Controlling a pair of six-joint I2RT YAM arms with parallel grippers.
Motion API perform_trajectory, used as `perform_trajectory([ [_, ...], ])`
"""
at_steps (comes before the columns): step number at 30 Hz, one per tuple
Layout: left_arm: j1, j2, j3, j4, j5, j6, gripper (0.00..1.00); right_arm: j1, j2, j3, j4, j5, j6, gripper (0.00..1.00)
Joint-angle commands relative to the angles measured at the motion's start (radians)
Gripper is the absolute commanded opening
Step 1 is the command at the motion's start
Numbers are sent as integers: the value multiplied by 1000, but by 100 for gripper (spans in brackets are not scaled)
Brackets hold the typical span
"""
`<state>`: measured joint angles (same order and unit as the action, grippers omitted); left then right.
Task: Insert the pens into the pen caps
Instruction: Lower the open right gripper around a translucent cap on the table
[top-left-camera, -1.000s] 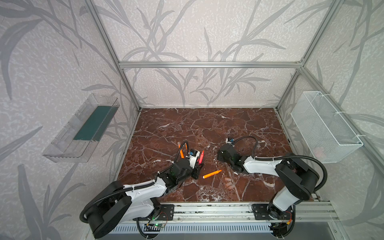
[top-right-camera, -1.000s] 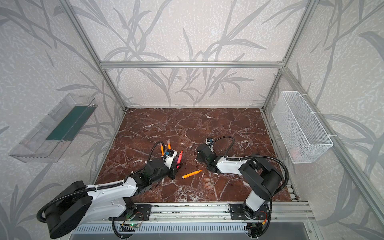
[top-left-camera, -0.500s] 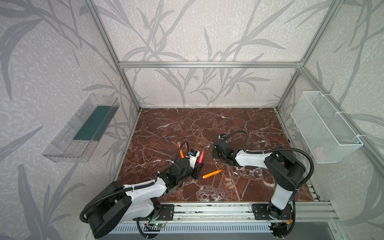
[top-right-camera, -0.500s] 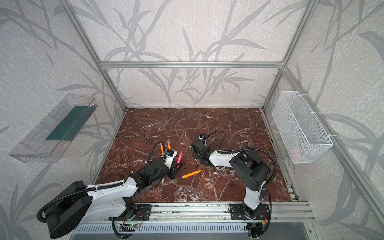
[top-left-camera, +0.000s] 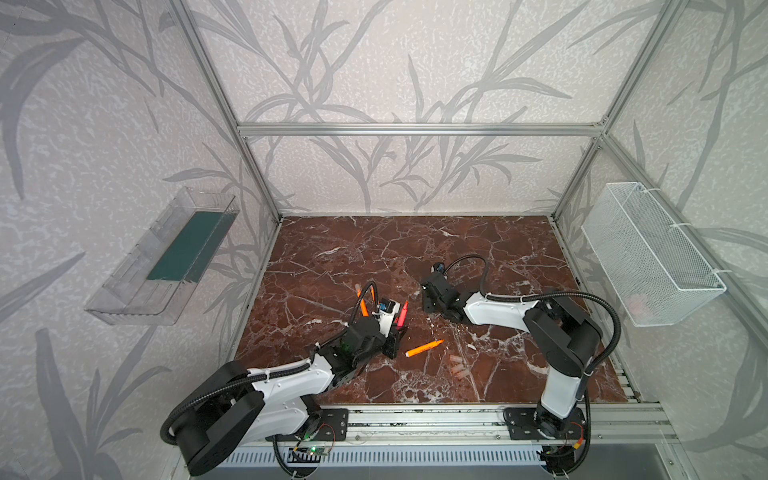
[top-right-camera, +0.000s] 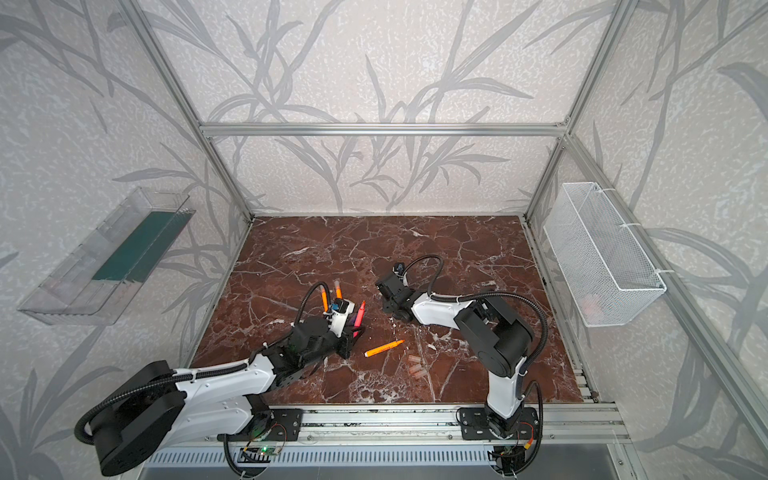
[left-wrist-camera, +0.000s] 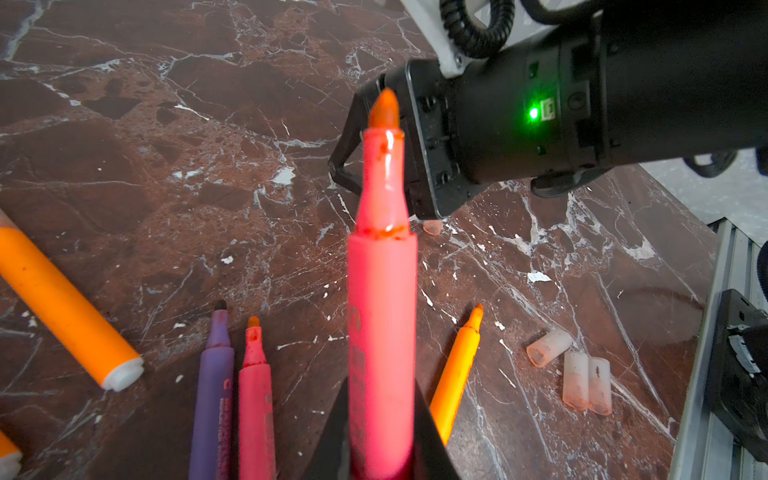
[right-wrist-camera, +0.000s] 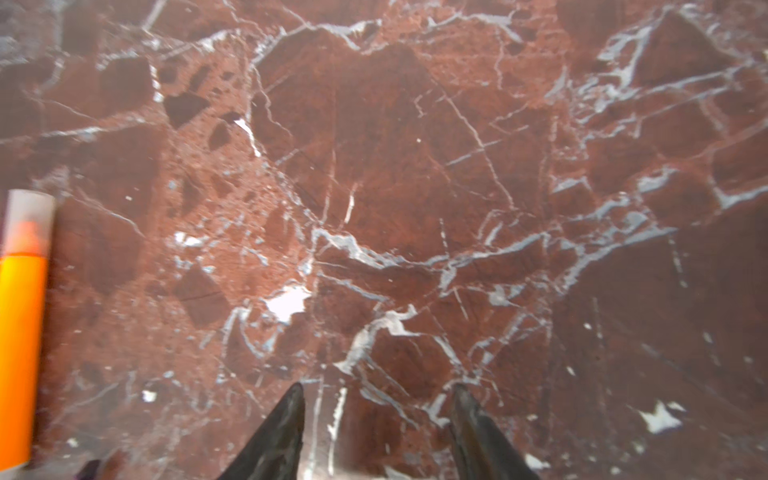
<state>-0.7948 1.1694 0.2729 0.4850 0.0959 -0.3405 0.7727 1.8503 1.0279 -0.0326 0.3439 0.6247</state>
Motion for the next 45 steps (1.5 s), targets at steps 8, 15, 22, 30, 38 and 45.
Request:
perform_trajectory([
  [8,1,6,18,18,-13,9,0,47,-190,-102,-76,142,27,58],
  [15,1,8,15,24,-9,8,0,76,-318,-272,11,124,128,60],
  [22,1,-3,12,20,-7,6,0,82,-359,-398,178,13,211,63],
  [30,2,-7,12,13,-14,9,0,82,-240,-353,249,-26,221,63],
  [38,1,-20,10,3,-21,15,0,82,-149,-220,174,24,158,63],
  [45,1,-34,9,-6,-27,18,0,82,-92,-157,117,59,126,63],
])
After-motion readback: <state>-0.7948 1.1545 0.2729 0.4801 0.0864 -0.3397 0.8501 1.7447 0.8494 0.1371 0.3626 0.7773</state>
